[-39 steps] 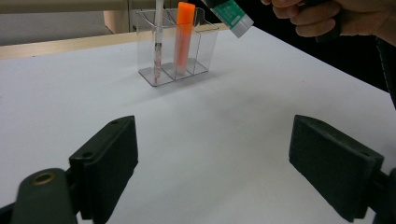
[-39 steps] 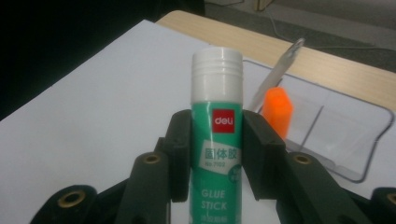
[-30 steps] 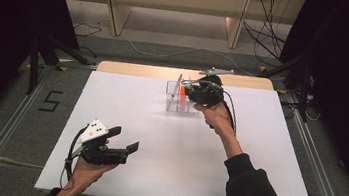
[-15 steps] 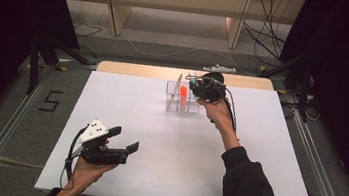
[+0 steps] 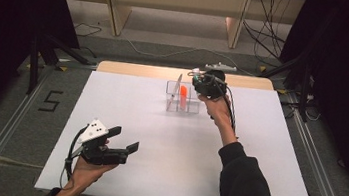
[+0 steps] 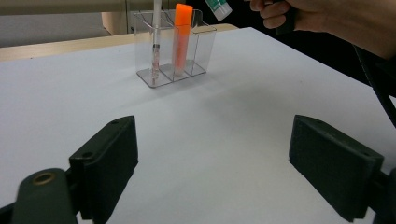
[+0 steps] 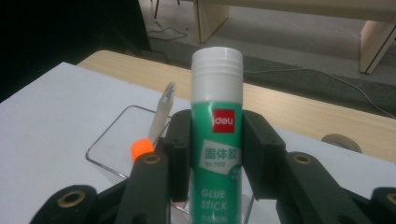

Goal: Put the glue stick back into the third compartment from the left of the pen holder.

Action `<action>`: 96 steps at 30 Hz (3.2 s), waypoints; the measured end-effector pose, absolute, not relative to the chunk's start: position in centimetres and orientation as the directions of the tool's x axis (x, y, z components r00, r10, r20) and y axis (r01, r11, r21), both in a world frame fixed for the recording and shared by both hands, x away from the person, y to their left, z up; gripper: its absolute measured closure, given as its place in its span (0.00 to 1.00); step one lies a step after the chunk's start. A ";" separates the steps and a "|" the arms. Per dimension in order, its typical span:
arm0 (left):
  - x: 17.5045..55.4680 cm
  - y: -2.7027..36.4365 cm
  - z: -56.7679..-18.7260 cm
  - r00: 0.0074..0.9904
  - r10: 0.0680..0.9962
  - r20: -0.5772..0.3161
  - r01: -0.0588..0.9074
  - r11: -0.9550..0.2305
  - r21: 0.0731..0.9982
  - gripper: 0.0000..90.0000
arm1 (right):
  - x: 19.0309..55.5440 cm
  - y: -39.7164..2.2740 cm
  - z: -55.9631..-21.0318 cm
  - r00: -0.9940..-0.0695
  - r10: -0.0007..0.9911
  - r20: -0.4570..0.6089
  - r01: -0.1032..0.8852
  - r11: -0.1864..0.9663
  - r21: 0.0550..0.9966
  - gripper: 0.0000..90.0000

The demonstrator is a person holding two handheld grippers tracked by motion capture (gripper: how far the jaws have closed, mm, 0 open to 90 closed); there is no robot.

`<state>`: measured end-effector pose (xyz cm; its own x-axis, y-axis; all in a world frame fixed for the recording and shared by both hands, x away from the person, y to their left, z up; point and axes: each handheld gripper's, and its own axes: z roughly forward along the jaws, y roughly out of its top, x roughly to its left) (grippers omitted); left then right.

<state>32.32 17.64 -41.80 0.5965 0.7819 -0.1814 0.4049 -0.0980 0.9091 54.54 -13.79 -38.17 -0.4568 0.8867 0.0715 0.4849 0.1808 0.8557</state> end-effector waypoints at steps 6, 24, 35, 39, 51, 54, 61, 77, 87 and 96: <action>32.3 17.7 -41.8 0.598 0.781 -0.178 0.404 -0.102 0.909 0.17 | 55.0 -13.8 -38.5 -0.443 0.893 0.073 0.487 0.171 0.857 0.73; 32.3 17.7 -41.7 0.601 0.779 -0.182 0.403 -0.098 0.910 0.17 | 55.9 -13.1 -39.4 -0.424 0.903 0.070 0.474 0.155 0.867 0.73; 32.3 17.7 -41.7 0.602 0.777 -0.183 0.401 -0.097 0.911 0.17 | 56.2 -12.9 -40.0 -0.415 0.908 0.065 0.474 0.155 0.867 0.73; 32.3 17.7 -41.7 0.602 0.777 -0.183 0.401 -0.097 0.911 0.17 | 56.2 -12.8 -40.2 -0.416 0.907 0.066 0.474 0.154 0.867 0.73; 32.3 17.7 -41.7 0.604 0.775 -0.184 0.401 -0.096 0.911 0.17 | 56.5 -12.6 -40.7 -0.408 0.911 0.067 0.478 0.150 0.865 0.73; 32.2 17.7 -41.7 0.604 0.775 -0.183 0.401 -0.097 0.911 0.17 | 56.6 -12.5 -40.9 -0.407 0.911 0.064 0.478 0.152 0.865 0.73; 32.2 17.7 -41.7 0.605 0.775 -0.184 0.401 -0.096 0.911 0.17 | 56.6 -12.5 -40.9 -0.401 0.914 0.062 0.480 0.153 0.864 0.73; 32.2 17.7 -41.7 0.605 0.775 -0.185 0.401 -0.096 0.911 0.17 | 56.7 -12.6 -41.2 -0.393 0.917 0.062 0.497 0.156 0.854 0.73; 32.2 17.7 -41.7 0.605 0.774 -0.186 0.402 -0.095 0.911 0.17 | 56.7 -12.7 -41.2 -0.386 0.921 0.061 0.501 0.154 0.852 0.72; 32.2 17.7 -41.7 0.606 0.774 -0.186 0.402 -0.096 0.910 0.17 | 56.1 -13.2 -40.0 -0.413 0.904 0.111 0.480 0.113 0.870 0.57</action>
<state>32.24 17.67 -41.70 0.6059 0.7735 -0.1859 0.4023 -0.0963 0.9104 56.13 -13.24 -39.99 -0.4126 0.9041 0.1107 0.4802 0.1126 0.8699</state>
